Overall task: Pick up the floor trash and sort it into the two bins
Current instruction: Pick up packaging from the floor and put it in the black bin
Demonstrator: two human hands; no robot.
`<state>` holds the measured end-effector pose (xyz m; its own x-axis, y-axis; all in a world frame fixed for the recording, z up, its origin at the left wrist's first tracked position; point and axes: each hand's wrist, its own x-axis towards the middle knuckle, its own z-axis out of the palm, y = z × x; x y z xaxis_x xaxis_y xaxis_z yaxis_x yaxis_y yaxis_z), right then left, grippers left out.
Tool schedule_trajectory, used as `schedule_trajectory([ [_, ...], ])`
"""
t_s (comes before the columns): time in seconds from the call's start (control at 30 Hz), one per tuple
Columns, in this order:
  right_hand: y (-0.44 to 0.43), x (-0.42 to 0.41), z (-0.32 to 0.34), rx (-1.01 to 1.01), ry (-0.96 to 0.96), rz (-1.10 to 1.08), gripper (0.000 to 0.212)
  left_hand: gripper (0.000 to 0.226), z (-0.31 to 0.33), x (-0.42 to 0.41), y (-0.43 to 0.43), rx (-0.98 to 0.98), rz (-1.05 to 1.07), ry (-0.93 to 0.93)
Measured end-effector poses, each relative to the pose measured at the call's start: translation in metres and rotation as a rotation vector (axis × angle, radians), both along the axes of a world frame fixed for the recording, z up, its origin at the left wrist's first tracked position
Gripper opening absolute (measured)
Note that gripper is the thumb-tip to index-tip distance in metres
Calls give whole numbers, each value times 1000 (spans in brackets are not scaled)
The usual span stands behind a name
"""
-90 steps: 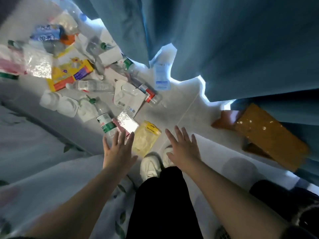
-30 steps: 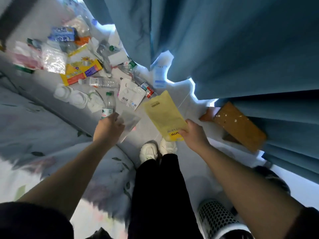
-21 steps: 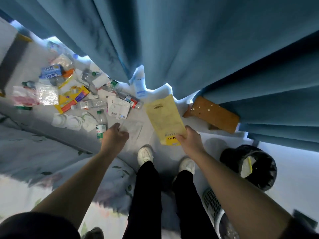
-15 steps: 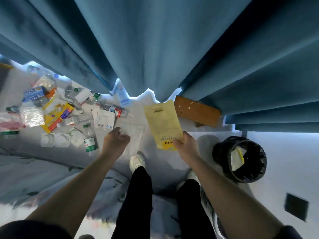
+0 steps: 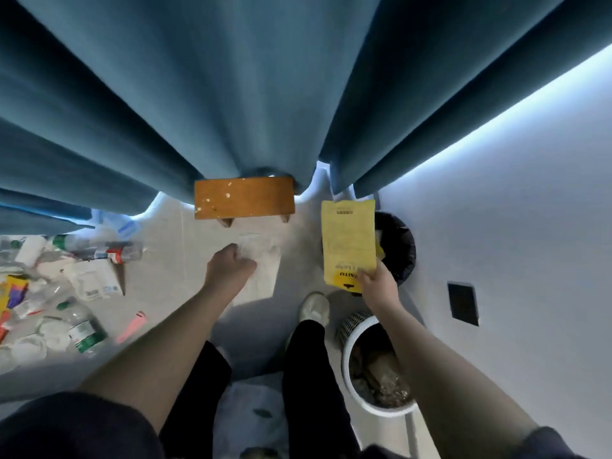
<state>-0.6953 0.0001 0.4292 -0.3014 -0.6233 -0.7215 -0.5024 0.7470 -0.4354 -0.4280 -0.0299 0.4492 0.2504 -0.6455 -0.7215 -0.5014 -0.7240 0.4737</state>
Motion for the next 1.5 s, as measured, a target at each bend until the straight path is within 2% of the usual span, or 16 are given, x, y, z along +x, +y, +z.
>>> schedule_trajectory([
  [0.13, 3, -68, -54, 88, 8, -158, 7, 28, -44, -75, -19, 35, -106, -2],
  [0.4, -1, -116, -181, 205, -30, -360, 9, 41, -150, -155, -49, -4, -202, 64],
  [0.47, -7, -118, -207, 273, -66, -424, 13, 37, -172, -165, -52, -4, -180, 65],
  [0.63, -26, -115, -259, 381, -207, -652, 20, 10, -210, -176, -54, 13, -155, 67],
  [0.73, -34, -116, -266, 422, -75, -475, 31, 10, -220, -179, -56, 41, -180, 71],
  [0.83, -31, -123, -251, 379, 89, -223, 43, 27, -220, -188, -62, 65, -171, 79],
  [0.97, -10, -136, -223, 185, 221, 89, 53, 1, -226, -227, -73, 106, -247, 92],
  [1.03, 1, -142, -216, 112, 309, 263, 61, 10, -240, -252, -77, 115, -300, 106],
  [1.1, 7, -148, -214, 75, 390, 417, 66, 3, -258, -274, -77, 149, -377, 110],
  [1.2, 16, -149, -217, 48, 427, 530, 66, 29, -293, -299, -74, 184, -484, 101],
  [1.27, 22, -149, -223, 28, 436, 564, 66, 40, -312, -307, -70, 160, -540, 20],
  [1.33, 26, -148, -231, -1, 450, 600, 67, 46, -313, -307, -65, 30, -740, -173],
  [1.4, 30, -147, -236, -5, 477, 638, 68, 59, -308, -301, -58, -191, -1075, -343],
  [1.43, 30, -148, -238, -8, 505, 651, 70, 68, -307, -298, -54, -269, -1254, -374],
  [1.5, 30, -148, -243, -2, 553, 667, 74, 82, -309, -295, -52, -289, -1580, -429],
])
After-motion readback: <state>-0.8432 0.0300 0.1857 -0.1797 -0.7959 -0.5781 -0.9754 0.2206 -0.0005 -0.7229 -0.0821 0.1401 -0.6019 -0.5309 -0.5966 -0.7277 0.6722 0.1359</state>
